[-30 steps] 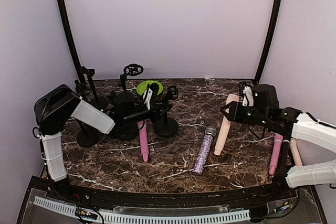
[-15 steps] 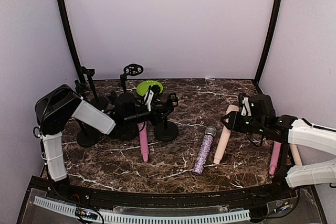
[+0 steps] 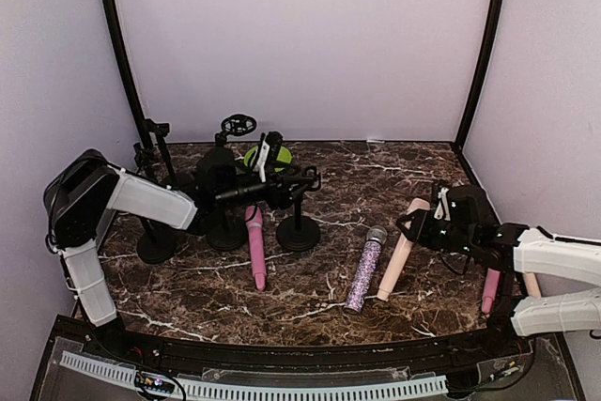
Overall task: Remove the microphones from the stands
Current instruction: Place the microphone at the center of the board, then reset both arms
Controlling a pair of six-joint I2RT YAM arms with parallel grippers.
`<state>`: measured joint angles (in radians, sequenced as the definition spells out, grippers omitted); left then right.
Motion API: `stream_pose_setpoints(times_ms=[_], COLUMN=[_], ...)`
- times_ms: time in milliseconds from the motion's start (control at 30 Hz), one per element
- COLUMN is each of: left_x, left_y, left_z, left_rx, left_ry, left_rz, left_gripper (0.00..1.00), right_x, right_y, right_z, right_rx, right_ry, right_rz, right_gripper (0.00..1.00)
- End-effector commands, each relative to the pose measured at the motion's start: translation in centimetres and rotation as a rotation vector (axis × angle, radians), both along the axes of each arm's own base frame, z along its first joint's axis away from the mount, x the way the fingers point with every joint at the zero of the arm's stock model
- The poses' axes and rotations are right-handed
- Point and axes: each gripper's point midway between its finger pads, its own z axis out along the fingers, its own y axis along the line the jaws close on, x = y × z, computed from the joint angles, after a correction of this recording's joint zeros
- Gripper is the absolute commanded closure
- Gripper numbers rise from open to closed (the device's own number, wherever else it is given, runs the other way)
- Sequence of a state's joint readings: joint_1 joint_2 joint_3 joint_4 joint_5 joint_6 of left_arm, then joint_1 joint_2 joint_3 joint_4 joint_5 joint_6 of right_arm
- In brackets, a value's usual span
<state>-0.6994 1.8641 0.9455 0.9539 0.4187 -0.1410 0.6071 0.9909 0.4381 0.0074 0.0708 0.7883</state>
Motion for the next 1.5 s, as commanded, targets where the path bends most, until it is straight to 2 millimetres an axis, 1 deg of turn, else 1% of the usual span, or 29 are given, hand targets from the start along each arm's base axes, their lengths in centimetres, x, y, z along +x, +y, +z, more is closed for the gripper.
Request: stream_pose_setpoints(times_ms=[0,100,133,167,200,233,267,300,333,367,400,500,533,567,600,633,667,700,733,900,1067,1167,1233,1300,1333,1367,1400,1433,1467], left_x=[-1.3,-1.9,-1.9,-2.2,-2.4,-2.4,-2.7,-2.7,-3.1,-3.2,-3.7,-4.8,-5.3,-5.5,-5.8,-5.9,-6.2,-6.2,-6.4,-7.0,-6.8,-6.3,-5.5,-4.4,-3.5,-3.1,-2.2,-1.7,-0.9], left_y=[0.4,0.6,1.2,1.6,2.5,3.0,4.1,4.7,5.8,6.4,7.5,9.5,10.3,10.8,11.6,12.0,12.7,13.1,13.6,14.8,15.6,16.2,17.5,19.7,21.2,22.1,24.0,24.9,26.9], left_z=[11.0,12.0,12.2,11.8,12.4,12.1,12.5,12.0,12.5,12.0,12.3,11.9,12.2,11.8,12.0,11.6,11.8,11.4,11.5,10.6,10.1,10.6,10.8,10.8,11.2,11.1,11.2,11.3,11.2], left_rx=[-0.125,-0.103,-0.098,-0.084,-0.093,-0.082,-0.085,-0.069,-0.072,-0.058,-0.064,-0.048,-0.051,-0.038,-0.037,-0.025,-0.026,-0.014,-0.014,0.015,0.040,0.061,0.088,0.118,0.115,0.116,0.110,0.104,0.096], left_ry=[-0.078,0.008,0.049,0.083,0.098,0.125,0.131,0.157,0.159,0.184,0.186,0.214,0.202,0.217,0.206,0.220,0.210,0.222,0.215,0.241,0.254,0.237,0.222,0.213,0.209,0.215,0.220,0.221,0.226], left_rz=[-0.063,-0.117,-0.114,-0.118,-0.105,-0.090,-0.072,-0.047,-0.026,-0.007,0.009,0.051,0.077,0.093,0.123,0.141,0.169,0.185,0.203,0.243,0.266,0.289,0.349,0.434,0.484,0.507,0.561,0.585,0.646], left_gripper=[0.31,0.31,0.31,0.31,0.32,0.32,0.31,0.31,0.31,0.31,0.31,0.30,0.28,0.26,0.25,0.24,0.23,0.22,0.21,0.20,0.16,0.15,0.14,0.11,0.11,0.11,0.11,0.11,0.11], right_x=[0.7,0.6,0.6,0.6,0.7,0.7,0.7,0.6,0.6,0.5,0.5,0.6,0.6,0.6,0.7,0.8,0.8,0.8,0.9,1.0,0.9,1.2,1.7,2.4,2.7,3.1,3.4,3.8,4.2], right_y=[0.4,0.8,1.0,1.3,1.4,1.5,1.5,1.5,1.5,1.4,1.3,1.0,1.0,0.9,0.9,0.8,0.8,0.7,0.7,0.3,-0.2,0.0,0.2,0.4,0.6,0.7,0.7,0.7,0.4], right_z=[-0.1,-1.0,-1.4,-1.9,-2.4,-3.2,-3.8,-4.4,-5.0,-5.5,-5.8,-6.5,-6.6,-6.8,-6.9,-7.0,-7.2,-7.2,-7.3,-7.1,-6.9,-5.7,-4.0,-1.7,-0.3,1.1,2.4,3.6,4.6], right_rx=[0.075,0.138,0.154,0.161,0.160,0.153,0.148,0.143,0.139,0.135,0.134,0.135,0.138,0.137,0.134,0.132,0.130,0.130,0.129,0.127,0.117,0.089,0.015,-0.069,-0.109,-0.140,-0.176,-0.207,-0.235], right_ry=[-0.017,-0.012,-0.006,0.006,0.022,0.042,0.058,0.074,0.086,0.096,0.102,0.111,0.113,0.114,0.117,0.118,0.121,0.121,0.121,0.108,0.098,0.050,-0.014,-0.089,-0.137,-0.181,-0.222,-0.256,-0.283], right_rz=[-0.027,-0.032,-0.029,-0.026,-0.026,-0.026,-0.027,-0.031,-0.035,-0.041,-0.048,-0.070,-0.075,-0.081,-0.087,-0.091,-0.094,-0.098,-0.102,-0.124,-0.137,-0.106,-0.047,0.007,0.040,0.066,0.091,0.109,0.115], right_gripper=[0.96,0.95,0.94,0.93,0.93,0.92,0.92,0.91,0.89,0.86,0.83,0.74,0.71,0.65,0.61,0.58,0.55,0.52,0.50,0.35,0.20,0.13,0.10,0.06,0.03,0.02,0.01,0.02,0.01])
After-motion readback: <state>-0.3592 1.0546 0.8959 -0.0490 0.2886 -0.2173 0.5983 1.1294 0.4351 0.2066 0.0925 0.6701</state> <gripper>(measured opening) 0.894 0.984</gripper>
